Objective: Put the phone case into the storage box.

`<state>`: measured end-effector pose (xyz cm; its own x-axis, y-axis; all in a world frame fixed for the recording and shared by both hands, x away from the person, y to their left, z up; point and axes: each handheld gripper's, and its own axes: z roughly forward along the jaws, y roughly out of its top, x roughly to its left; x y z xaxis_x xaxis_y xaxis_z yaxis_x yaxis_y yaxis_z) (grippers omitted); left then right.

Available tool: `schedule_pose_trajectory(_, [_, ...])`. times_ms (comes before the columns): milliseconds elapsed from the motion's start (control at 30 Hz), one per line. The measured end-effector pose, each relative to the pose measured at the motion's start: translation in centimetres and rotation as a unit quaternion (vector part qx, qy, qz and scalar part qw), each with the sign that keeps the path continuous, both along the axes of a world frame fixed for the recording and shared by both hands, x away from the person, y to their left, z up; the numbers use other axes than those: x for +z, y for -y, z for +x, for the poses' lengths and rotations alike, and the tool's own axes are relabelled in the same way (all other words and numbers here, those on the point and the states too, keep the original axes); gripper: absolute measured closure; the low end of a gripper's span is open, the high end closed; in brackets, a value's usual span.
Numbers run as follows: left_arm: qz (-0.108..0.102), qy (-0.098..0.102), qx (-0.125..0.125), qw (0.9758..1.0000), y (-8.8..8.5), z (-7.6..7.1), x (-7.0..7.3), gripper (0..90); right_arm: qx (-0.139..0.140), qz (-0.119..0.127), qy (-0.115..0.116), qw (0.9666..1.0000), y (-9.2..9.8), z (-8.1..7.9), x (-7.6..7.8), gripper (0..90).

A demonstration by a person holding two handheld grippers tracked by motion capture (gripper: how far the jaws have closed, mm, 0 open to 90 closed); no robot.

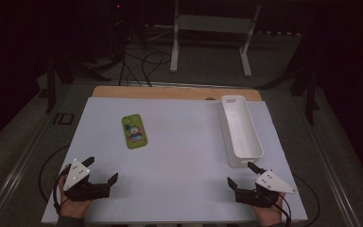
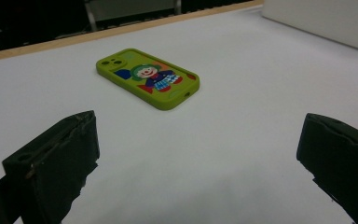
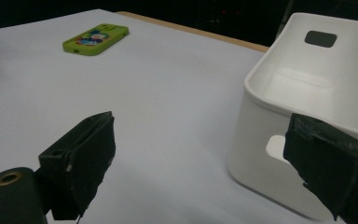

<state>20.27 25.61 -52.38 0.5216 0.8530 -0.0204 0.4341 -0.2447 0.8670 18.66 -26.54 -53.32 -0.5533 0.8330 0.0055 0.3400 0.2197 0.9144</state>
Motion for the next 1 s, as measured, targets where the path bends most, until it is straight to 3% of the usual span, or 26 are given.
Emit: schedule_pose_trajectory(1000, [0.002,-0.010,0.013,0.9999,0.66,0.38,0.67,0.0,0.003,-0.005,-0.008,1.0000,-0.44,0.19,-0.38,8.8])
